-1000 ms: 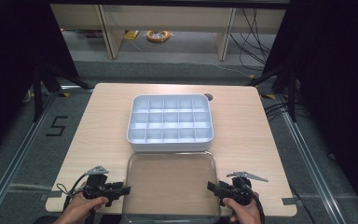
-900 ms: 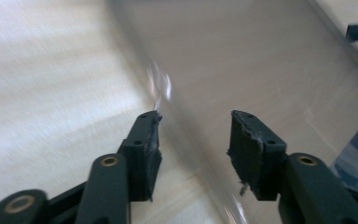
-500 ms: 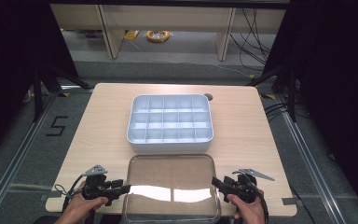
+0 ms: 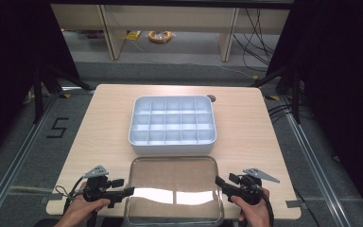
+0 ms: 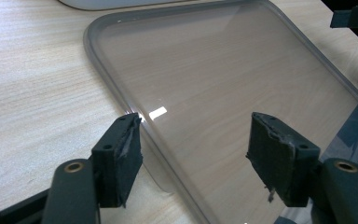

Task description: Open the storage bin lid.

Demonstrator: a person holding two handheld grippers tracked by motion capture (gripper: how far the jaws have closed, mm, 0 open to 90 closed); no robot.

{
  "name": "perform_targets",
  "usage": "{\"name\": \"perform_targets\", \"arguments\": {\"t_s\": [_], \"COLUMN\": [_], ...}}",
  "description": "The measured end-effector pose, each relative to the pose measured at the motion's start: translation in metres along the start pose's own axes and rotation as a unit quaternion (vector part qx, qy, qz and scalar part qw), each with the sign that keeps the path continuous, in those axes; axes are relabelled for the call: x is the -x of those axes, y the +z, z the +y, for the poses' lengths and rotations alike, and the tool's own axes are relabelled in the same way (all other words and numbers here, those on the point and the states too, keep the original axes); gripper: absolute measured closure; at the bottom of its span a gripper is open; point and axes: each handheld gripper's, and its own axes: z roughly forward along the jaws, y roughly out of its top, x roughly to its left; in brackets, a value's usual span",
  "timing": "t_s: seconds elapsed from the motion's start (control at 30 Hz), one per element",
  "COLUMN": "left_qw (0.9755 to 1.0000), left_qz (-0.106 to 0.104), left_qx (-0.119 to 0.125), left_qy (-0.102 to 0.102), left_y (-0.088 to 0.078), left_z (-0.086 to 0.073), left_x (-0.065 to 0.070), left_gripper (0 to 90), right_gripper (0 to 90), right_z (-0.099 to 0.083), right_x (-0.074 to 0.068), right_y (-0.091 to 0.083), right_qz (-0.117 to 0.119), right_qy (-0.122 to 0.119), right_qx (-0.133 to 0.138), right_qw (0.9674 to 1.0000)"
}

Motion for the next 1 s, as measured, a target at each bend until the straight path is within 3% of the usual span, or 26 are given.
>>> {"name": "perform_targets", "arguments": {"t_s": [0.2, 0.27, 0.37, 0.47, 0.6, 0.73, 0.77, 0.8, 0.83, 0.87, 0.93, 1.0], "left_qw": [1.0, 0.9999, 0.9999, 0.9999, 0.9996, 0.9997, 0.9997, 0.9997, 0.9997, 0.9997, 0.9997, 0.9996], "left_qz": [-0.001, 0.002, -0.003, -0.006, -0.014, -0.015, -0.014, -0.013, -0.013, -0.015, -0.018, -0.018], "left_qx": [0.008, 0.016, 0.011, 0.014, 0.013, 0.01, 0.012, 0.012, 0.01, 0.012, 0.01, 0.013], "left_qy": [0.005, 0.005, 0.004, 0.004, 0.02, 0.019, 0.018, 0.017, 0.017, 0.016, 0.016, 0.016], "left_y": [0.0, 0.0, -0.001, -0.001, -0.002, -0.004, -0.005, -0.006, -0.007, -0.007, -0.008, -0.009], "left_z": [0.002, 0.002, 0.002, 0.002, 0.001, -0.003, -0.004, -0.005, -0.005, -0.006, -0.008, -0.009], "left_x": [0.002, 0.003, 0.003, 0.004, 0.006, 0.006, 0.007, 0.008, 0.009, 0.009, 0.01, 0.012], "left_gripper": [27.5, 26.6, 24.5, 22.5, 20.9, 20.5, 20.5, 20.5, 20.5, 20.5, 20.5, 20.3], "right_gripper": [31.0, 30.6, 29.2, 27.8, 25.6, 24.8, 24.8, 24.8, 24.7, 24.7, 24.6, 24.4], "right_z": [0.002, 0.002, 0.003, 0.002, 0.0, -0.003, -0.004, -0.004, -0.005, -0.005, -0.007, -0.008], "right_x": [-0.001, -0.005, -0.002, -0.005, -0.008, -0.01, -0.013, -0.011, -0.013, -0.01, -0.01, -0.01], "right_y": [-0.002, -0.003, -0.003, -0.004, -0.007, -0.008, -0.01, -0.01, -0.011, -0.013, -0.014, -0.015], "right_qz": [0.0, -0.003, -0.005, -0.005, -0.009, -0.011, -0.009, -0.01, -0.016, -0.019, -0.008, -0.014], "right_qy": [-0.003, 0.014, -0.015, -0.025, -0.038, -0.047, -0.029, -0.048, -0.036, -0.054, -0.051, -0.055], "right_qx": [0.003, -0.002, 0.006, 0.008, 0.006, 0.001, -0.006, -0.001, -0.007, -0.004, 0.0, 0.006], "right_qw": [1.0, 0.9999, 0.9999, 0.9997, 0.9992, 0.9988, 0.9995, 0.9988, 0.9992, 0.9983, 0.9987, 0.9984]}}
